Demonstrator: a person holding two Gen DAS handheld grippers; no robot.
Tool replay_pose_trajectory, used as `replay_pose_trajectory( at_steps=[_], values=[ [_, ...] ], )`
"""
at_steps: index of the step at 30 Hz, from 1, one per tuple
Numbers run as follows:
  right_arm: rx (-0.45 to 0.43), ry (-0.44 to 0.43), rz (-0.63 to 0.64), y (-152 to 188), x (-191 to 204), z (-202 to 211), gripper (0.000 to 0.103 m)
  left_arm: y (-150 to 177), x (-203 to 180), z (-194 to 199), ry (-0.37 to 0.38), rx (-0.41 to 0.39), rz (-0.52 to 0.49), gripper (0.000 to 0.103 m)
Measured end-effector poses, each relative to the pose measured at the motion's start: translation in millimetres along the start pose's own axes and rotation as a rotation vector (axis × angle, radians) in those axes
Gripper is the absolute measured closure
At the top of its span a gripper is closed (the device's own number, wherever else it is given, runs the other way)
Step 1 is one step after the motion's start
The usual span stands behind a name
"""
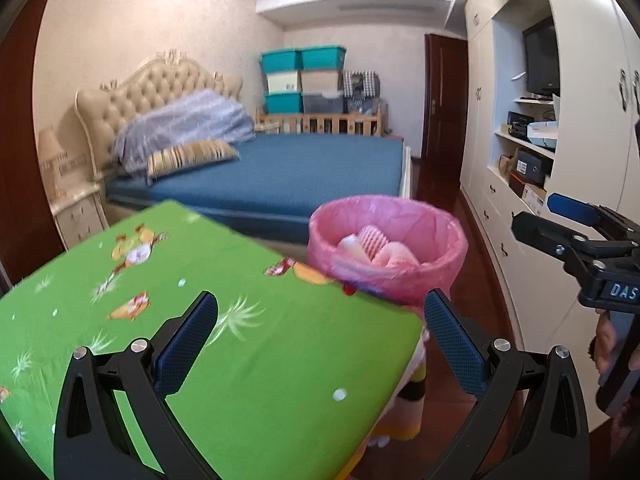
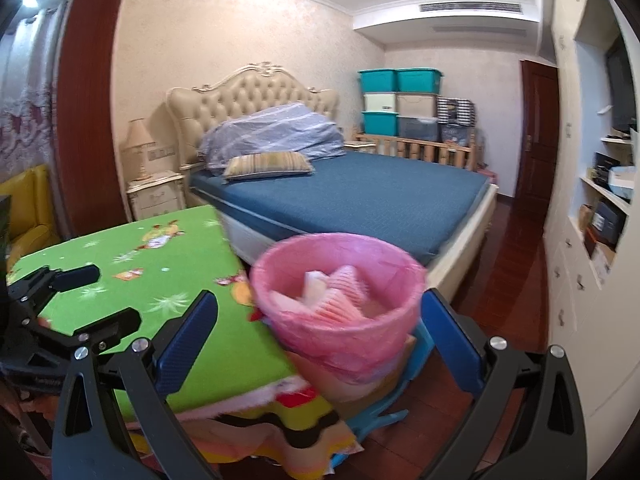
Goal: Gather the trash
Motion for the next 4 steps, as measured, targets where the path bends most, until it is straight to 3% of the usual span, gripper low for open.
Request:
replay_pose_trajectory(
  at_steps=[4],
  values=[
    [0.011, -0.101, 0.054, -10.2, 52.5, -5.9, 0.004, -0.9, 54.4, 40.8, -0.111, 0.013, 0.036, 0.006]
  ],
)
Point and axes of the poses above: each gripper's, at about its wrist camera, not at the fingertips, and z roughly against the way its jaws point, x to its left, y to its underside, the point moved 10 cm from there along -z, roughly the way its jaws point, and after that the axes turned 10 degrees about y, right-handed, at the moved point
